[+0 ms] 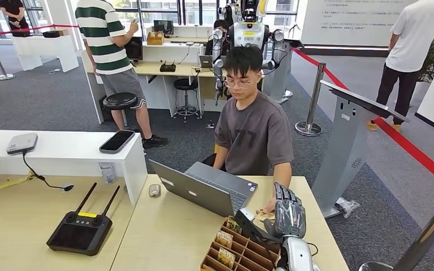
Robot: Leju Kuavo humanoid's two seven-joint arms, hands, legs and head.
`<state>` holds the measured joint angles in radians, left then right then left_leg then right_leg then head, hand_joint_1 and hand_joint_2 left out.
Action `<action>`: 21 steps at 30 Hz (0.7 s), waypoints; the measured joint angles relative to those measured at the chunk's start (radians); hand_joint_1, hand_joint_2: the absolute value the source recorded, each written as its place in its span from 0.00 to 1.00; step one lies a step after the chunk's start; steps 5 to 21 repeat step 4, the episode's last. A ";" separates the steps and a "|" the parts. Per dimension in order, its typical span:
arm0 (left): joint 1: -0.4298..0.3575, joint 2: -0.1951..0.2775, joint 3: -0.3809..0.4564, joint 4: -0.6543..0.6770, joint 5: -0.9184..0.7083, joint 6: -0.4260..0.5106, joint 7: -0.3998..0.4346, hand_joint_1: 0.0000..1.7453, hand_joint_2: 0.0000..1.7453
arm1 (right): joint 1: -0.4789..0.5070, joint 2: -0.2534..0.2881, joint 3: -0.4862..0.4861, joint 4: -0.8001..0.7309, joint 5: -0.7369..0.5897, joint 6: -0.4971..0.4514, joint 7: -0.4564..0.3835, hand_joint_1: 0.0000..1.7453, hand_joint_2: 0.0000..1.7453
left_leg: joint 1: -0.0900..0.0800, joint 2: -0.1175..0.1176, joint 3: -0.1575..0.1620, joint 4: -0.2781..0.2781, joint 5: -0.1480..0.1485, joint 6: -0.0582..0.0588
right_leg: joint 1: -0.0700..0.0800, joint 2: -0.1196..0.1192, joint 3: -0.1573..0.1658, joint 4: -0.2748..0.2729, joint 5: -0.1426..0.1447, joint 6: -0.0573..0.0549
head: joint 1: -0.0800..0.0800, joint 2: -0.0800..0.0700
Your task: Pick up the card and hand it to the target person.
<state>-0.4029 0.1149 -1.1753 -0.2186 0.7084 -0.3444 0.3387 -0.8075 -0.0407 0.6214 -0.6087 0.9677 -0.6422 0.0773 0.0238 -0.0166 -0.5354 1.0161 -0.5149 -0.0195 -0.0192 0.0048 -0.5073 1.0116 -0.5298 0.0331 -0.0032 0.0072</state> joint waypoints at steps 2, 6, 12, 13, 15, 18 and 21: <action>0.000 0.000 0.000 0.000 0.000 0.000 0.000 0.00 0.00 | 0.001 0.000 0.000 0.000 -0.001 0.000 -0.001 0.00 1.00 | 0.000 0.000 0.000 0.000 0.000 0.000 | 0.000 0.000 0.000 0.000 0.000 0.000 | 0.000 0.000; 0.000 0.000 0.000 0.000 0.000 0.000 0.000 0.00 0.00 | 0.001 0.000 0.000 0.000 -0.002 0.000 -0.001 0.00 1.00 | 0.000 0.000 0.000 0.000 0.000 0.000 | 0.000 0.000 0.000 0.000 0.000 0.000 | 0.000 0.000; 0.000 0.000 0.000 0.000 0.000 0.000 0.000 0.00 0.00 | 0.001 0.000 0.000 0.000 -0.002 0.000 -0.001 0.00 1.00 | 0.000 0.000 0.000 0.000 0.000 0.000 | 0.000 0.000 0.000 0.000 0.000 0.000 | 0.000 0.000; 0.000 0.000 0.000 0.000 0.000 0.000 0.000 0.00 0.00 | 0.001 0.000 0.000 0.000 -0.002 0.000 -0.001 0.00 1.00 | 0.000 0.000 0.000 0.000 0.000 0.000 | 0.000 0.000 0.000 0.000 0.000 0.000 | 0.000 0.000; 0.000 0.000 0.000 0.000 0.000 0.000 0.000 0.00 0.00 | 0.001 0.000 0.000 0.000 -0.002 0.000 -0.001 0.00 1.00 | 0.000 0.000 0.000 0.000 0.000 0.000 | 0.000 0.000 0.000 0.000 0.000 0.000 | 0.000 0.000; 0.000 0.000 0.000 0.000 0.000 0.000 0.000 0.00 0.00 | 0.001 0.000 0.000 0.000 -0.002 0.000 -0.001 0.00 1.00 | 0.000 0.000 0.000 0.000 0.000 0.000 | 0.000 0.000 0.000 0.000 0.000 0.000 | 0.000 0.000; 0.000 0.000 0.000 0.000 0.000 0.000 0.000 0.00 0.00 | 0.001 0.000 0.000 0.000 -0.002 0.000 -0.001 0.00 1.00 | 0.000 0.000 0.000 0.000 0.000 0.000 | 0.000 0.000 0.000 0.000 0.000 0.000 | 0.000 0.000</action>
